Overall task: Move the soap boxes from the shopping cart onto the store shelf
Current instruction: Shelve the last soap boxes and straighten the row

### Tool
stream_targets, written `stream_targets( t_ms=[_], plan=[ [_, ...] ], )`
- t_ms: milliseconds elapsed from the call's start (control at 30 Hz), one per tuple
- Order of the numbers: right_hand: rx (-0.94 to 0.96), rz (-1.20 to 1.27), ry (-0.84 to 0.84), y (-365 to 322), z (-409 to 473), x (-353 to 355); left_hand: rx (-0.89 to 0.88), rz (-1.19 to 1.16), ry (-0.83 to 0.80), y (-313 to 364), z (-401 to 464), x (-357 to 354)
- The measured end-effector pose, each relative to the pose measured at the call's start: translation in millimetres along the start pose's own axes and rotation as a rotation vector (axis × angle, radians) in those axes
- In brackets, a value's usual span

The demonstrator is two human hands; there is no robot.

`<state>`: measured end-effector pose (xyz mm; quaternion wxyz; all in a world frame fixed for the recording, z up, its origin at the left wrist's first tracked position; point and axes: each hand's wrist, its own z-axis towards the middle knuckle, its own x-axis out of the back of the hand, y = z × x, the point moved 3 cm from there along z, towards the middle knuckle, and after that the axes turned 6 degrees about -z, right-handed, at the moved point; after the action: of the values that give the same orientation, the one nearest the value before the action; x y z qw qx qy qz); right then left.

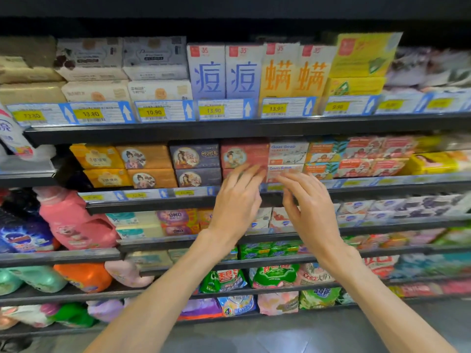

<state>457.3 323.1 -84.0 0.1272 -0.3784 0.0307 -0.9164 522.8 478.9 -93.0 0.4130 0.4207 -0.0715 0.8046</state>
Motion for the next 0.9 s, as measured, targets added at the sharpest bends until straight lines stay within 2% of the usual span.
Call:
stream_targets(
  t_ms=[333,733,900],
  plan=[
    [0.005,0.026,-0.112,34.7,-7.6,5.8,0.104,0.019,0.012,2.2,12.9,-15.8],
    [0.044,0.032,-0.086,34.2,0.1,-1.7,0.159,0.045,-0.002,-12.6,-0.1,-11.6],
    [0.049,0.038,-0.041,26.0,18.3,-2.2,0.12,0.032,0.141,-17.1,0.3,9.8]
  ],
)
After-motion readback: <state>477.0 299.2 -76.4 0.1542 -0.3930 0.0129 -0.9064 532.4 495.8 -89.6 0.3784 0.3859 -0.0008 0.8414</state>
